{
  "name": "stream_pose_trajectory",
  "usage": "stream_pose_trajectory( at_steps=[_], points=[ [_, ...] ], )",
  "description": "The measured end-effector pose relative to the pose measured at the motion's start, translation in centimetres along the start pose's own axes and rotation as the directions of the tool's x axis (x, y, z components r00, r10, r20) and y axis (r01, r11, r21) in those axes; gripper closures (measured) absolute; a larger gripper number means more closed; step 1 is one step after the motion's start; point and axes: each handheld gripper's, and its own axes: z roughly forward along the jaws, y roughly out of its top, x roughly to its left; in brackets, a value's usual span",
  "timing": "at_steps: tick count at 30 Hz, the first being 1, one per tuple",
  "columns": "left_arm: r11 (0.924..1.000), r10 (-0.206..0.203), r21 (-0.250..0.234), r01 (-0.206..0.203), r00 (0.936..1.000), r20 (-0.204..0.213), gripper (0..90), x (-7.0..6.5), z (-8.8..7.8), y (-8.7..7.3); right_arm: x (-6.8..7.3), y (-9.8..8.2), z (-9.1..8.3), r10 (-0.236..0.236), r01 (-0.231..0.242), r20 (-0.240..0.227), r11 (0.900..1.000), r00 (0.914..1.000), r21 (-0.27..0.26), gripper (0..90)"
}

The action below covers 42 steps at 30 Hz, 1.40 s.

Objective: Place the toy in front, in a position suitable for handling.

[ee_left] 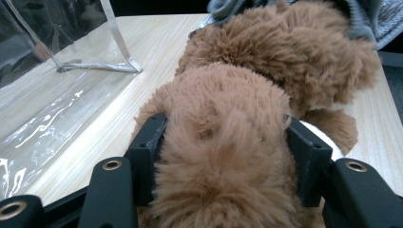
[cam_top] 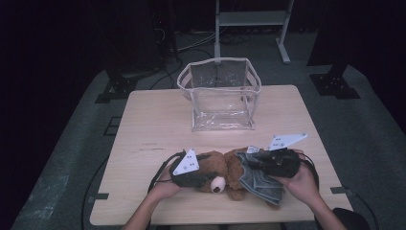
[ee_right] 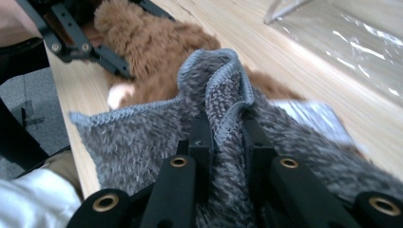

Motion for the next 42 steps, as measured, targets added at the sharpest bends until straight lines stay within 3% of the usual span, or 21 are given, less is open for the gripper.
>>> stream_pose_trajectory(
  at_steps=[4,6,10,14,16,19,21,24,26,29,31,33,34,38,42],
  points=[
    [1.0000,-0.005,-0.004,0.005,1.0000,0.006,41.1,0.2,0.0,0.0,-0.5,0.0,-1.3,0.005,-0.004,0.030,1.000,0.9995,-0.012,76.9],
    [1.0000,-0.004,-0.008,0.004,1.0000,0.007,41.1,0.2,0.0,-0.1,-1.3,0.6,-1.4,0.031,-0.030,0.022,0.999,0.9993,-0.041,76.2],
    [0.9999,0.002,-0.015,-0.002,1.0000,0.008,41.2,0.3,0.0,-0.2,-2.7,2.0,-0.3,0.059,-0.058,0.014,0.997,0.9982,-0.059,75.9],
    [0.9998,-0.013,-0.017,0.013,0.9999,0.009,40.4,0.5,0.0,-0.3,-3.6,2.2,1.6,0.082,-0.082,-0.001,0.997,0.9967,-0.016,75.6],
    [0.9993,-0.037,-0.007,0.037,0.9993,0.001,33.4,0.7,0.1,-0.1,-3.3,1.5,2.3,0.086,-0.086,-0.007,0.996,0.9962,-0.008,76.0],
    [0.9968,-0.071,0.038,0.070,0.9972,0.025,19.2,0.8,0.1,0.4,-2.6,0.7,2.0,0.089,-0.089,-0.004,0.996,0.9961,-0.023,76.5],
    [0.9960,-0.079,0.045,0.077,0.9957,0.047,15.2,0.8,0.0,0.6,-1.9,0.0,1.7,0.077,-0.077,0.003,0.997,0.9970,-0.025,77.0],
    [0.9899,-0.125,0.075,0.121,0.9903,0.060,9.2,0.6,0.2,0.9,-0.6,-1.0,1.4,0.054,-0.053,0.031,0.998,0.9981,-0.036,77.7],
    [0.9883,-0.129,0.091,0.123,0.9897,0.063,6.8,0.4,0.3,0.9,0.1,-1.5,1.1,0.041,-0.039,0.038,0.998,0.9984,-0.044,78.0],
    [0.9905,-0.098,0.103,0.091,0.9932,0.063,6.4,0.1,0.3,1.0,0.9,-2.2,0.9,0.030,-0.027,0.045,0.998,0.9985,-0.059,78.3],
    [0.9905,-0.078,0.118,0.070,0.9945,0.070,12.9,0.0,0.3,1.0,1.4,-2.7,0.9,0.036,-0.032,0.051,0.997,0.9981,-0.070,78.5],
    [0.9905,0.001,0.137,-0.009,0.9979,0.065,28.8,-0.5,0.2,1.0,1.8,-3.0,0.8,0.034,-0.030,0.056,0.997,0.9978,-0.075,78.5],
    [0.9869,0.048,0.151,-0.056,0.9972,0.057,35.0,-0.6,0.2,1.1,1.8,-3.0,0.7,0.032,-0.028,0.053,0.997,0.9981,-0.075,78.4],
    [0.9769,0.171,0.137,-0.165,0.9848,-0.033,48.3,-0.8,0.5,1.5,1.2,-1.9,-0.1,0.045,-0.040,0.054,0.995,0.9975,-0.088,77.1],
    [0.9772,0.195,0.097,-0.189,0.9787,-0.063,49.9,0.2,1.1,1.3,-0.5,-0.3,-0.6,0.075,-0.069,0.044,0.990,0.9962,-0.120,76.3]
  ],
)
